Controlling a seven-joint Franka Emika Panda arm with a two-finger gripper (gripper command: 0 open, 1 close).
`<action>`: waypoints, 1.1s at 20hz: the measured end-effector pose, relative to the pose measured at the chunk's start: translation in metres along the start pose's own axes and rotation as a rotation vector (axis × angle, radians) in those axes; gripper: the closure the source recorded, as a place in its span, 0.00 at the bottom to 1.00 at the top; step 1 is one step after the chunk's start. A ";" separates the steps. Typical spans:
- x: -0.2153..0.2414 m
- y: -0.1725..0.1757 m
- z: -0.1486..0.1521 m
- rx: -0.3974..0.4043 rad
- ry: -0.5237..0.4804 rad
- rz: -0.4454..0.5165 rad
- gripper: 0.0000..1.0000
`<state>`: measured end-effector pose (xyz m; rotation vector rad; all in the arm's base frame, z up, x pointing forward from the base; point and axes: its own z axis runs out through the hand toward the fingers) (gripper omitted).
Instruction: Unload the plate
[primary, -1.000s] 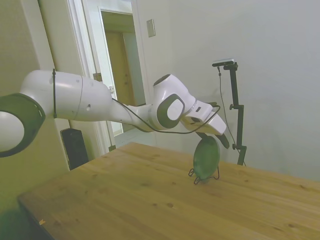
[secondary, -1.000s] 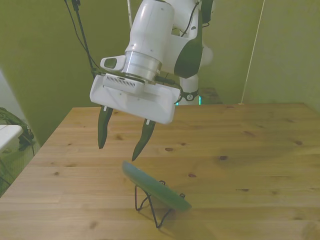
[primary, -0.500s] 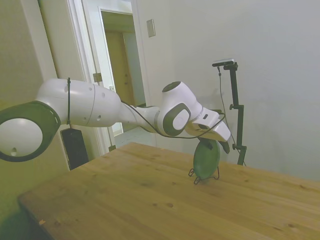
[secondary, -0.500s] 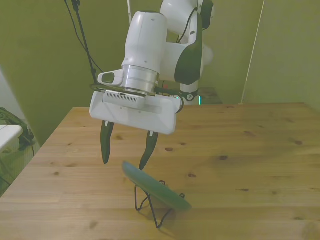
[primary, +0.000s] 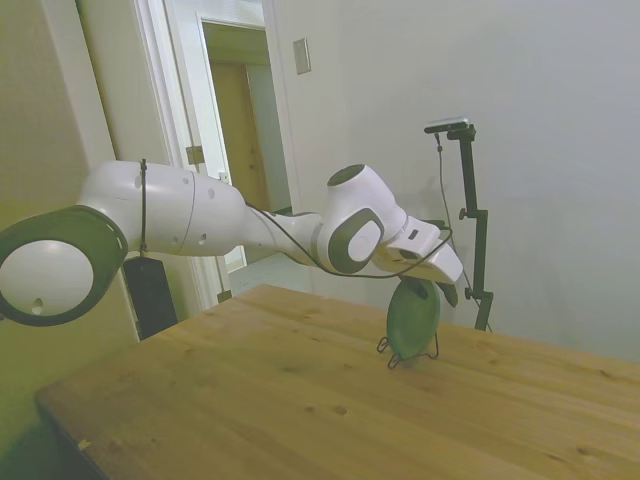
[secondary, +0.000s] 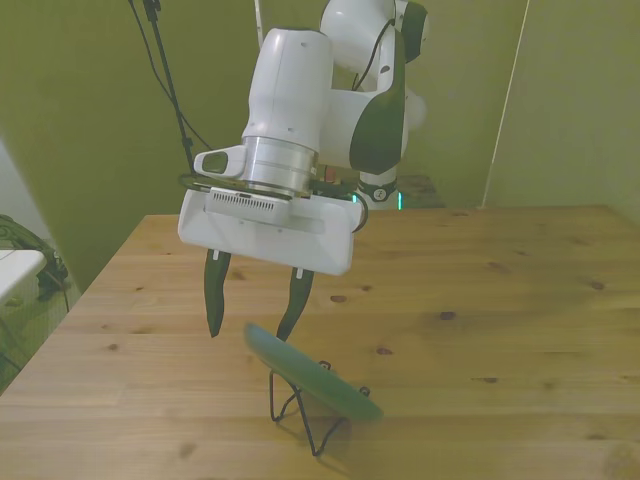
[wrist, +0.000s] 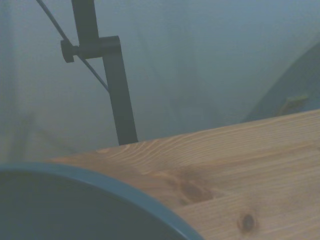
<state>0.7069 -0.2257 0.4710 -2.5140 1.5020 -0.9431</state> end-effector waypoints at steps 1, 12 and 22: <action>0.000 0.000 0.000 0.000 0.000 0.000 1.00; -0.001 -0.002 0.001 0.002 -0.001 -0.004 1.00; 0.002 -0.007 -0.001 0.011 0.010 -0.008 1.00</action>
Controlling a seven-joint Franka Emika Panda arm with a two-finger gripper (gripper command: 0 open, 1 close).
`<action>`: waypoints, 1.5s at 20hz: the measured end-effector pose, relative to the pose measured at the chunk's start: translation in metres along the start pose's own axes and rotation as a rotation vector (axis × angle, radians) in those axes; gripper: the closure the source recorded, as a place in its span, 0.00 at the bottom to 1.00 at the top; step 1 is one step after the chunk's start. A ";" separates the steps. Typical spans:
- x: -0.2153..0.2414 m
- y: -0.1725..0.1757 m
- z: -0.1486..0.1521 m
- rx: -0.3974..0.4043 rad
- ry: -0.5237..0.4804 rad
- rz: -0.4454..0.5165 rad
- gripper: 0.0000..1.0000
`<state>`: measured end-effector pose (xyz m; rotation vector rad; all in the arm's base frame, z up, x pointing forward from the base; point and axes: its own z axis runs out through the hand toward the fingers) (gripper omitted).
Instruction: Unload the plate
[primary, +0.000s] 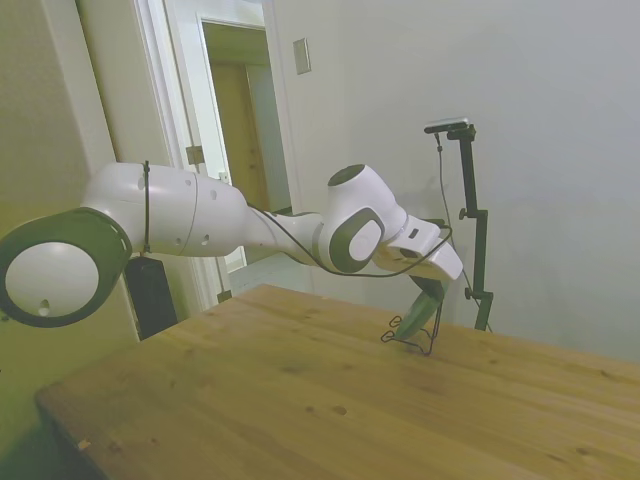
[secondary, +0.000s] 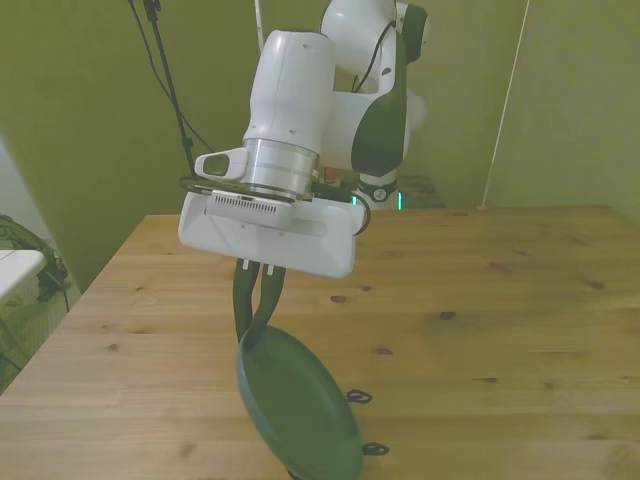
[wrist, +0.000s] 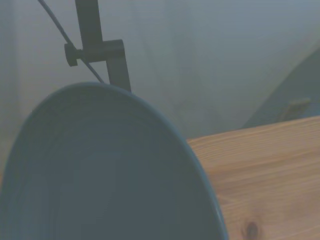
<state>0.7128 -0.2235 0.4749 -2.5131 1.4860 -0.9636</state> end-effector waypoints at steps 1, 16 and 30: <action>0.001 -0.002 -0.002 0.004 0.003 -0.001 1.00; -0.028 -0.065 -0.133 0.112 -0.129 -0.006 1.00; -0.111 0.027 -0.124 -0.122 -0.411 -0.090 1.00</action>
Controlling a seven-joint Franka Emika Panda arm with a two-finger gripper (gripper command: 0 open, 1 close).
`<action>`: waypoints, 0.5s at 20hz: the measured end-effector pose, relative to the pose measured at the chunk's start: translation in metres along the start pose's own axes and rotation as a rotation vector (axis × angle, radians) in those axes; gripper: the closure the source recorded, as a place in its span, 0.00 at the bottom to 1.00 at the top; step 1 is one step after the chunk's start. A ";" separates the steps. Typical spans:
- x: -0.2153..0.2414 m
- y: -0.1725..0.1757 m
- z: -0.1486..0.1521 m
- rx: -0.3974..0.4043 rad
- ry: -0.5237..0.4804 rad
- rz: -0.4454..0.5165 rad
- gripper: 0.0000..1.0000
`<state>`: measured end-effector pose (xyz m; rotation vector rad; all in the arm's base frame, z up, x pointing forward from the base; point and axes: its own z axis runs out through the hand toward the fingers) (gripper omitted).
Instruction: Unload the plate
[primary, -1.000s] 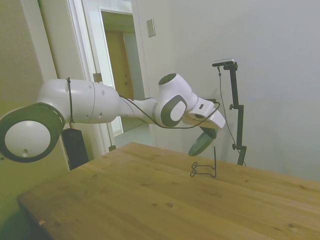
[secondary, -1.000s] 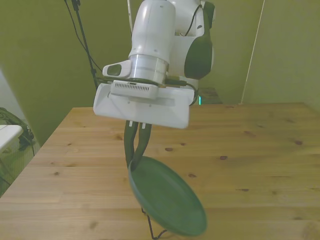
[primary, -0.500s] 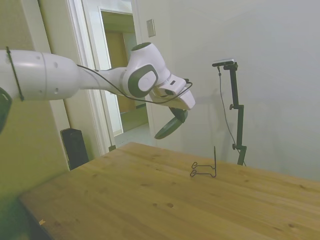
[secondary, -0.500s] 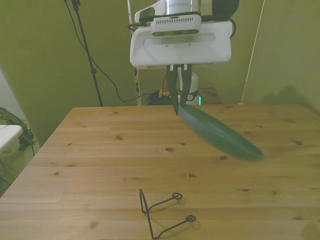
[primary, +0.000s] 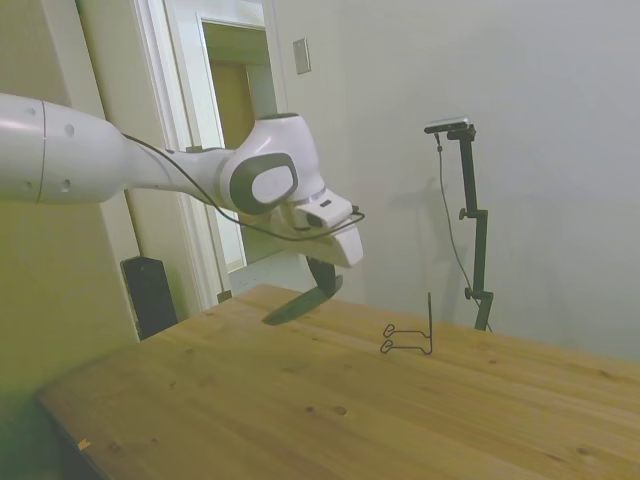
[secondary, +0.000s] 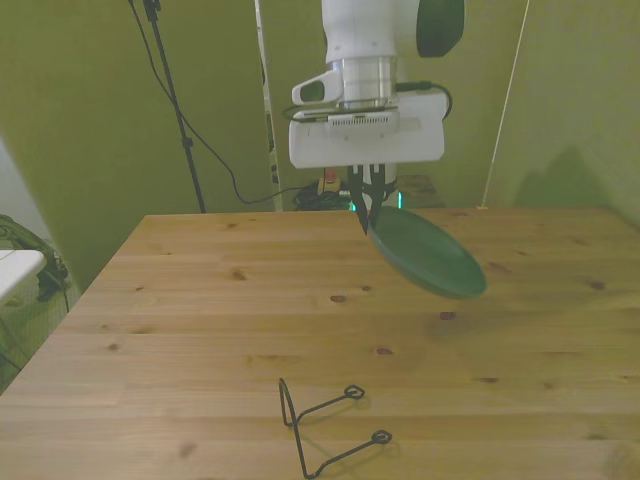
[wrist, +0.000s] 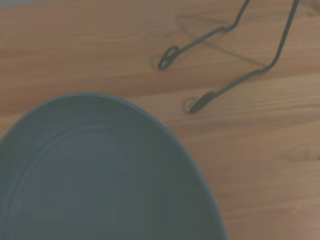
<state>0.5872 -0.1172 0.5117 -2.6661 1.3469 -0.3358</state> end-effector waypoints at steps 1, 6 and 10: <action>0.001 0.008 0.013 -0.005 0.000 -0.014 1.00; 0.012 0.053 0.074 -0.062 -0.029 -0.049 1.00; 0.020 0.067 0.091 -0.079 -0.034 -0.077 1.00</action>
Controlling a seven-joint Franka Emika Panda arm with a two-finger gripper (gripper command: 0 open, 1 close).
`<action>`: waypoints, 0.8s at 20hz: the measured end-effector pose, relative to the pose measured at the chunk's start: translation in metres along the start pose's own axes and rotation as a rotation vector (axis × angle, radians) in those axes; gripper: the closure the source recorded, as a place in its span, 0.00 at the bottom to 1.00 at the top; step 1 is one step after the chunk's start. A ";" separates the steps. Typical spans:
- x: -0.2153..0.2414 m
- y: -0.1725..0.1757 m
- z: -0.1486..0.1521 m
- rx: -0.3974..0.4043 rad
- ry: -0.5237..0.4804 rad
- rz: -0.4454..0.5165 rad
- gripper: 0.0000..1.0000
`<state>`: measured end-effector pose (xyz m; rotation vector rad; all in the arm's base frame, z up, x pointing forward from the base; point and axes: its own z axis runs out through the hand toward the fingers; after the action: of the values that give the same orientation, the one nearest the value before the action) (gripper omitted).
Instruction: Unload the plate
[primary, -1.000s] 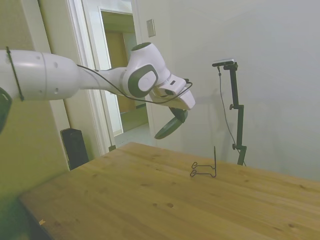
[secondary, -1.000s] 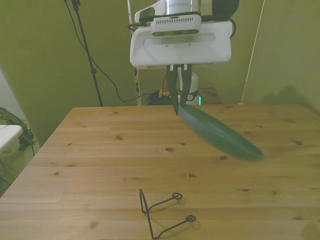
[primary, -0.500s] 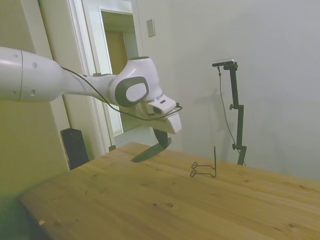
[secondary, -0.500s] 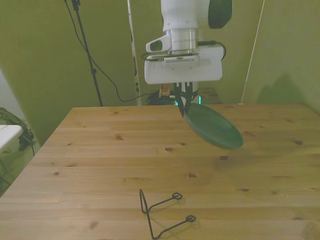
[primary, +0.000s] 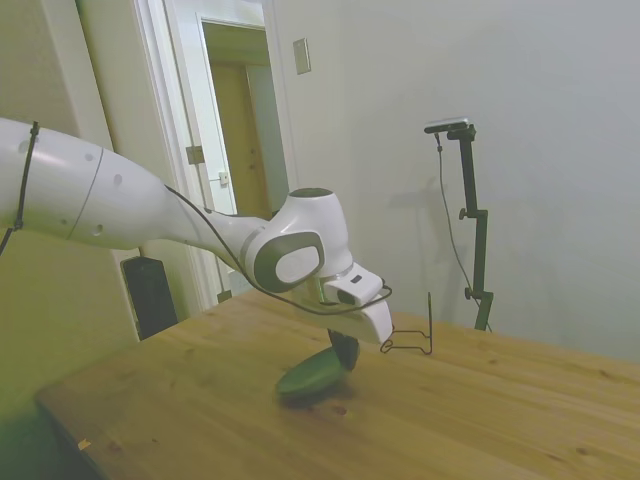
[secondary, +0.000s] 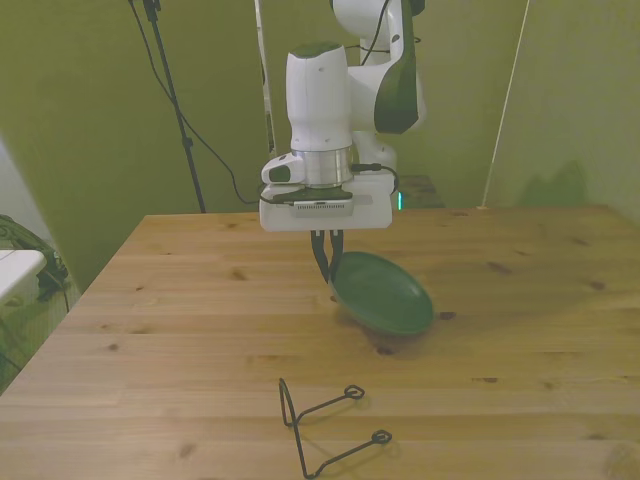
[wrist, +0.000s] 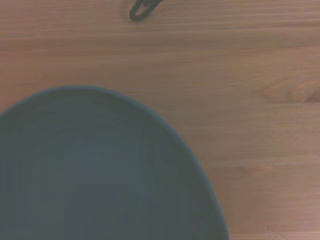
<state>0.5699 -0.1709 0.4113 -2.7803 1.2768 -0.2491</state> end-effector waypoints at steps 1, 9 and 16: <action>0.000 0.003 0.003 -0.004 -0.001 -0.005 1.00; 0.006 0.014 0.030 -0.050 0.001 -0.017 1.00; 0.006 0.017 0.031 -0.051 0.005 -0.021 0.00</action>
<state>0.5668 -0.1861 0.3789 -2.8390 1.2727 -0.2289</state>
